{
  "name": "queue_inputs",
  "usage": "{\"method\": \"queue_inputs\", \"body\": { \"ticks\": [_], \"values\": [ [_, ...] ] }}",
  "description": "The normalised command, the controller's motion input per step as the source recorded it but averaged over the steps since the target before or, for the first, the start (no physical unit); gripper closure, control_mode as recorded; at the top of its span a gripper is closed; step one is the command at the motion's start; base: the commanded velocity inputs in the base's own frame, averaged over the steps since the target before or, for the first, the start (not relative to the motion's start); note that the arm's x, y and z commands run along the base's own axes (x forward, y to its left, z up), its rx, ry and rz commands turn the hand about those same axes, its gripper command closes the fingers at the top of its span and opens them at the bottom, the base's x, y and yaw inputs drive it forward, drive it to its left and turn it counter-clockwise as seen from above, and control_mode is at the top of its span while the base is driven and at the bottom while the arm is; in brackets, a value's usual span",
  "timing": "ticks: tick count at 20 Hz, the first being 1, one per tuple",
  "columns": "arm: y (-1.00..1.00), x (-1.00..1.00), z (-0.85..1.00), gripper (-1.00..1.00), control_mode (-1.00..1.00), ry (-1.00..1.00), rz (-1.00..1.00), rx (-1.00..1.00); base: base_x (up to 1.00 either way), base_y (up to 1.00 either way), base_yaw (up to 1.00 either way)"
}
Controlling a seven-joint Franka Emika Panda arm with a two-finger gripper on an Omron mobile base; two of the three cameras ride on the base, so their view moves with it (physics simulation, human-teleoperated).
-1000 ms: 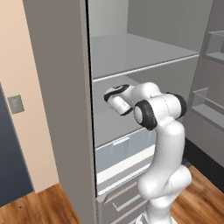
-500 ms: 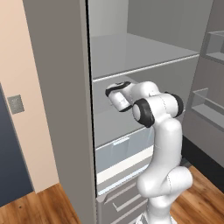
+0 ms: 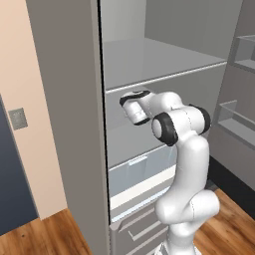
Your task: Take the cheese, chicken drumstick, and garlic from the fridge and place them on the plate on the dining counter to create an appetizer plate.
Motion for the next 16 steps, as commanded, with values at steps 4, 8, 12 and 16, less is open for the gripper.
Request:
{"method": "queue_inputs", "body": {
  "ticks": [4,8,12,16],
  "values": [
    [0.00,0.13,-0.14,-1.00,-1.00,0.12,0.00,0.00,0.00,0.00,0.00],
    [0.00,0.12,-0.18,1.00,-1.00,0.17,0.00,0.00,0.00,0.00,0.00],
    [-0.05,-0.26,-0.03,1.00,-1.00,0.06,-0.01,0.00,0.00,0.00,0.00],
    [-0.11,-0.97,0.03,1.00,-1.00,0.00,-0.01,0.00,0.00,0.00,0.00]
  ]
}}
